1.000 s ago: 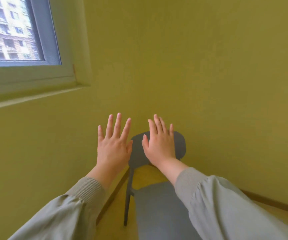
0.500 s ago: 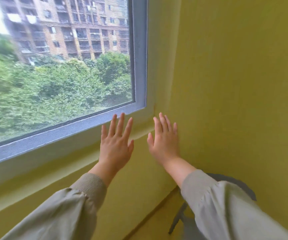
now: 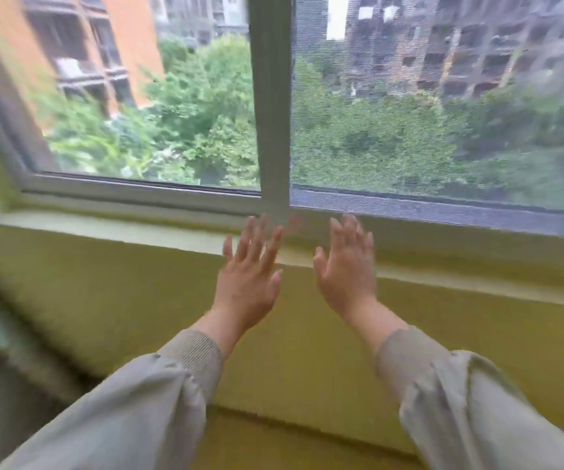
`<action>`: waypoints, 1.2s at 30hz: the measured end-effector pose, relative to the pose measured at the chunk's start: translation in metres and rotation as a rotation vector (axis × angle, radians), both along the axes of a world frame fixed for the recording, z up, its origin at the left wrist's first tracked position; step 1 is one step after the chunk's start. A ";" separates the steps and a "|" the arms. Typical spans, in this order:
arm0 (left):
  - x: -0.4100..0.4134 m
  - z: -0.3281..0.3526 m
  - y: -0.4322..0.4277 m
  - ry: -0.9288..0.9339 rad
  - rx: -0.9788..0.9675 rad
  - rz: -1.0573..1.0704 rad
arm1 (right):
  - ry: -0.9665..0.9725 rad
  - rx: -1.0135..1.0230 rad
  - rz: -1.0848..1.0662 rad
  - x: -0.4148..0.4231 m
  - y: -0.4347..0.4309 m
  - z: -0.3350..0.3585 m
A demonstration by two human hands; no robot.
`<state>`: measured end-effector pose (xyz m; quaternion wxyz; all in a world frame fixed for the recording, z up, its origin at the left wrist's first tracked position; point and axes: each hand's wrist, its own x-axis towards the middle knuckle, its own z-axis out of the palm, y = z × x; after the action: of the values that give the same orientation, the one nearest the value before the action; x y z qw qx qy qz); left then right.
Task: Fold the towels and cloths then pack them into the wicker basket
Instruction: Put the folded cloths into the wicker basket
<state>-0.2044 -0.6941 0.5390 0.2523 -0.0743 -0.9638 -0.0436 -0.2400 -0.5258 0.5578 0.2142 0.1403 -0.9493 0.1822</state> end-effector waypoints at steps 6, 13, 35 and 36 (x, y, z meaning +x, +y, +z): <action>0.084 -0.007 -0.147 -0.048 0.019 0.297 | -0.034 0.012 0.264 0.046 -0.159 -0.009; 0.153 -0.013 -0.315 -0.006 0.039 0.553 | 0.031 0.112 0.438 0.081 -0.336 -0.010; 0.214 -0.077 -0.737 -0.211 0.122 1.183 | -0.114 0.088 1.082 0.093 -0.848 -0.090; 0.220 -0.082 -0.755 -0.212 0.137 1.202 | -0.130 0.096 1.106 0.097 -0.866 -0.094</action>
<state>0.0152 -1.4487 0.4568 0.1398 0.5031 -0.8520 0.0373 -0.1429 -1.3921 0.4636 0.0209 0.6154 -0.7528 0.2325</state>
